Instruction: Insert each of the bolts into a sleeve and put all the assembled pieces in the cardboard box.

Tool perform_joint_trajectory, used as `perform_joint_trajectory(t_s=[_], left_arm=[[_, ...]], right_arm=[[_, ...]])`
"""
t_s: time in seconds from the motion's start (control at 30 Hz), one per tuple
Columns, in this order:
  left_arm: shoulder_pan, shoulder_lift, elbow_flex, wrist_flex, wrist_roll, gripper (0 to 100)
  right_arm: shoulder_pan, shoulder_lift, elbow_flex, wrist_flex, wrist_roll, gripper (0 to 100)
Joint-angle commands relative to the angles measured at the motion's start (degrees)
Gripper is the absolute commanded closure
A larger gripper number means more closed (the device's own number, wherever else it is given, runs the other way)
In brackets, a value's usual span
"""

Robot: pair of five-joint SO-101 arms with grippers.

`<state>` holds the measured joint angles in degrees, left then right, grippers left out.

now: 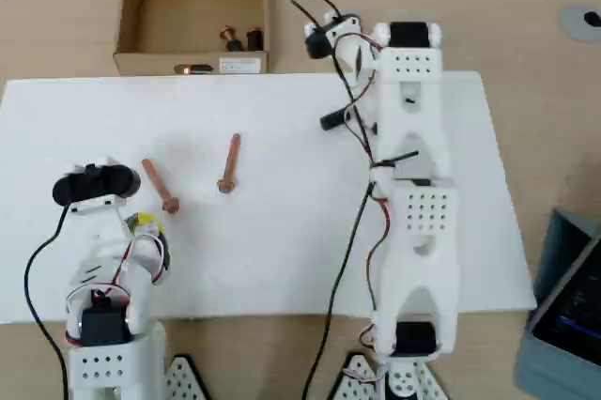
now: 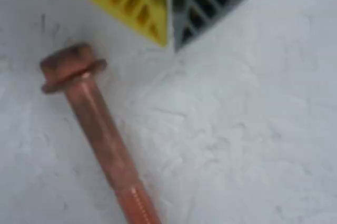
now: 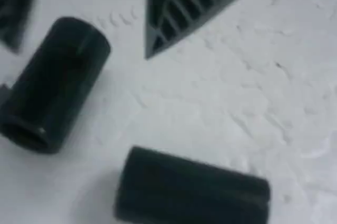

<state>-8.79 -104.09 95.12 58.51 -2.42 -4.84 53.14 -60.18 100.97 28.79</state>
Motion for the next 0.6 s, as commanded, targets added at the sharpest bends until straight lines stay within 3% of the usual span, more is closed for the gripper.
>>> perform_joint_trajectory(t_s=[0.0, 0.57], left_arm=[[-0.7, -0.4, -0.3, 0.3, 0.0, 100], [-0.7, -0.4, -0.3, 0.3, 0.0, 100]], right_arm=[[0.7, -0.4, -0.3, -0.9, -0.7, 80.5], [0.7, 7.2, -0.4, -3.5, -0.9, 82.9]])
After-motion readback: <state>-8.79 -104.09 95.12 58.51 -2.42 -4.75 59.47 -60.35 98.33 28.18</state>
